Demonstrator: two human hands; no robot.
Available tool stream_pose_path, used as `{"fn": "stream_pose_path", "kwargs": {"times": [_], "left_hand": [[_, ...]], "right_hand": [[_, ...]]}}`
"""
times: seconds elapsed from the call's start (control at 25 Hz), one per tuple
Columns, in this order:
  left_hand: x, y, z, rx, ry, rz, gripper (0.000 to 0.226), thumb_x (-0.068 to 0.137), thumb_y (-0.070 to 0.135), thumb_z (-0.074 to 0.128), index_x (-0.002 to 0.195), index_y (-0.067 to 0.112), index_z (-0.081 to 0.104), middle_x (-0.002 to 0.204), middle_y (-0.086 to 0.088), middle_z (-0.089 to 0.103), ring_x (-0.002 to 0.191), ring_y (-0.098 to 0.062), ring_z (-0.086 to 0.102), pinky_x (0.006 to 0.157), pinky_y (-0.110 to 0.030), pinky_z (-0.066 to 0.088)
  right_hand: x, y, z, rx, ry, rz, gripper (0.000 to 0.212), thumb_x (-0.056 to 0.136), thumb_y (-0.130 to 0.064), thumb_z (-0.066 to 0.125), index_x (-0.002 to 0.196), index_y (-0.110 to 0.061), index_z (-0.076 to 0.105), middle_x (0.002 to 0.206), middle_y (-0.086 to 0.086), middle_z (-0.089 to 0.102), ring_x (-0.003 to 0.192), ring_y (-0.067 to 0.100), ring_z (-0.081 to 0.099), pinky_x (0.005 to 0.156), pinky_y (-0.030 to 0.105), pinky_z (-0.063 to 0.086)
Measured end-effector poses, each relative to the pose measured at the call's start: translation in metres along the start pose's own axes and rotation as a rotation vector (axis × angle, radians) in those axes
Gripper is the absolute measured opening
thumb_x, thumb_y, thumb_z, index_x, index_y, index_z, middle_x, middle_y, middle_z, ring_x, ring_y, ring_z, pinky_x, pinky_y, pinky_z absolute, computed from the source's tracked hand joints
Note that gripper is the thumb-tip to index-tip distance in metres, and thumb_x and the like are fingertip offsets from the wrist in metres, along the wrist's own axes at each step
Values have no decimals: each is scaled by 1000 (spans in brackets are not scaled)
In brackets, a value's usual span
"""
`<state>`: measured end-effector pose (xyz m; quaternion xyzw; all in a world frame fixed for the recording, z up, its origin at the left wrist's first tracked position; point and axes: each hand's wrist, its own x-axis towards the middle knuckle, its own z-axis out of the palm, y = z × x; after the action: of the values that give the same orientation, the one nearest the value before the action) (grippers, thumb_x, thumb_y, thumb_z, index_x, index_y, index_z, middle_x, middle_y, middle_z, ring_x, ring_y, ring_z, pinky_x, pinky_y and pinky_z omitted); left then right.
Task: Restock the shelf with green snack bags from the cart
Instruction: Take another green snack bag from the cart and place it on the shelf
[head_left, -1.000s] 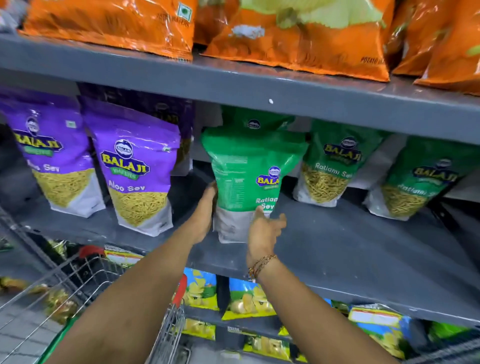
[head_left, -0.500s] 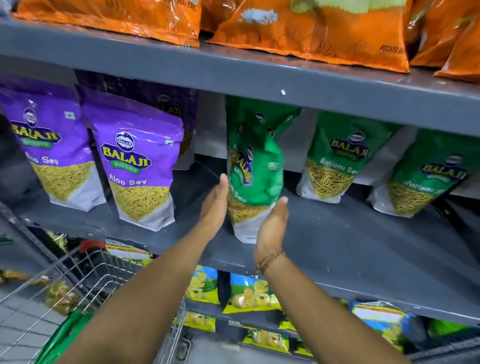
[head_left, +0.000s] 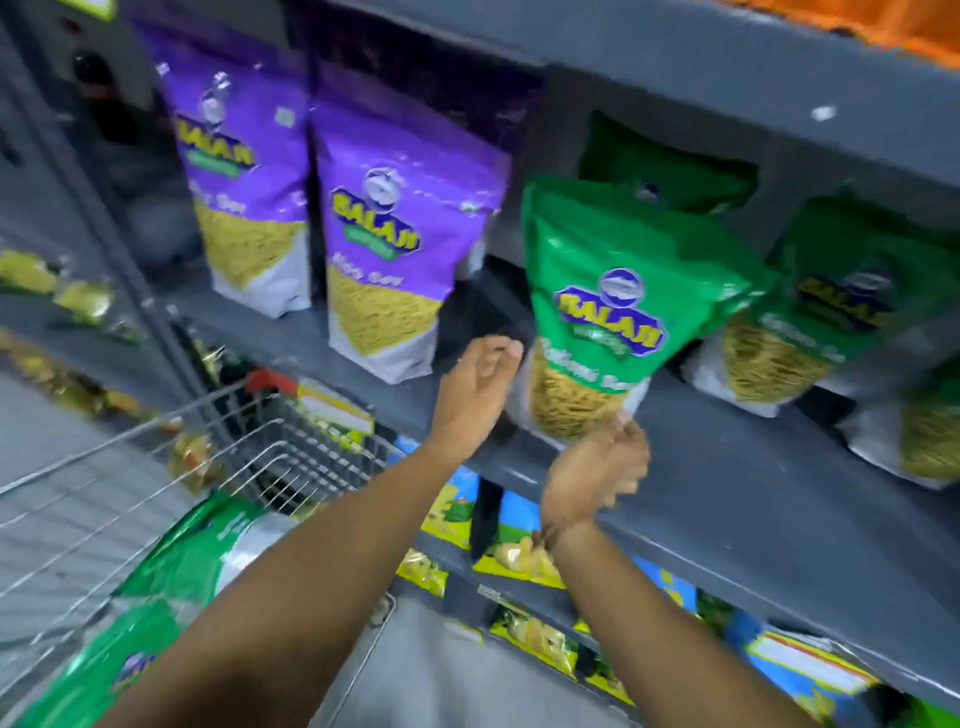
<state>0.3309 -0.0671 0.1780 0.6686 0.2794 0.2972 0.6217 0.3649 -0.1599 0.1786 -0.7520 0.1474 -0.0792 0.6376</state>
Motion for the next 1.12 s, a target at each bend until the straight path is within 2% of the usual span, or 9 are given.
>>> {"fn": "stream_pose_path", "kwargs": {"times": [0.12,0.24,0.32,0.48,0.6,0.76,0.88,1.0,1.12], "left_hand": [[-35,-39,-75,-148,335,-136,33,91,38,44,65,23,57,56,6,61,51,-4,57,61,-24,48],[-70,-133,-182,-303,871,-515,37,96,26,37,69,10,57,68,-9,58,59,-18,53,65,-36,43],[-95,-206,-230,-278,867,-811,36,94,22,39,70,2,56,57,-11,64,61,-26,56,60,-34,43],[-122,-294,-253,-479,667,-1131,34,90,37,48,61,19,44,34,3,46,20,-4,39,33,-12,30],[-111,-328,-256,-616,668,-1124,26,90,36,47,71,19,50,48,6,59,35,-5,50,38,-15,35],[-117,-332,-247,-675,800,-1095,20,89,19,54,71,11,53,57,-2,54,31,-5,50,33,-11,36],[-132,-293,-236,-605,834,-1017,32,86,11,58,114,-2,51,66,-7,52,29,0,50,31,-10,36],[-134,-238,-233,-468,812,-752,31,85,11,60,114,7,52,93,-33,62,72,-21,68,57,-28,53],[-126,-167,-236,-283,751,-519,40,85,16,60,122,7,47,121,-31,57,107,-42,58,92,-57,46]], "right_hand": [[-93,32,14,65,-507,-347,37,82,-43,34,86,-10,51,85,12,51,84,24,46,80,36,37],[-170,79,80,-233,-1157,-398,25,86,-35,37,84,-15,53,78,0,51,77,17,45,70,26,33],[-203,124,130,-546,-1370,-368,20,89,-19,45,93,-6,60,90,12,63,86,24,56,71,33,39],[-235,236,211,-1036,-1500,-503,34,82,-21,48,108,-2,58,118,26,60,112,39,54,93,44,46],[-239,289,230,-1239,-1540,-466,53,77,-32,45,123,-5,49,128,25,54,121,41,49,102,51,42],[-236,276,206,-1212,-1336,-410,38,84,-12,51,121,-4,46,123,24,58,115,40,53,99,46,42],[-238,246,171,-1096,-1219,-303,36,80,-7,50,116,-5,49,119,25,60,109,39,57,94,43,48],[-238,191,147,-926,-1113,-257,32,85,-6,46,117,-1,49,125,24,57,116,38,53,94,36,43],[-229,127,127,-541,-1153,-314,25,87,-3,47,111,-2,52,118,23,61,111,36,55,87,34,41]]}}
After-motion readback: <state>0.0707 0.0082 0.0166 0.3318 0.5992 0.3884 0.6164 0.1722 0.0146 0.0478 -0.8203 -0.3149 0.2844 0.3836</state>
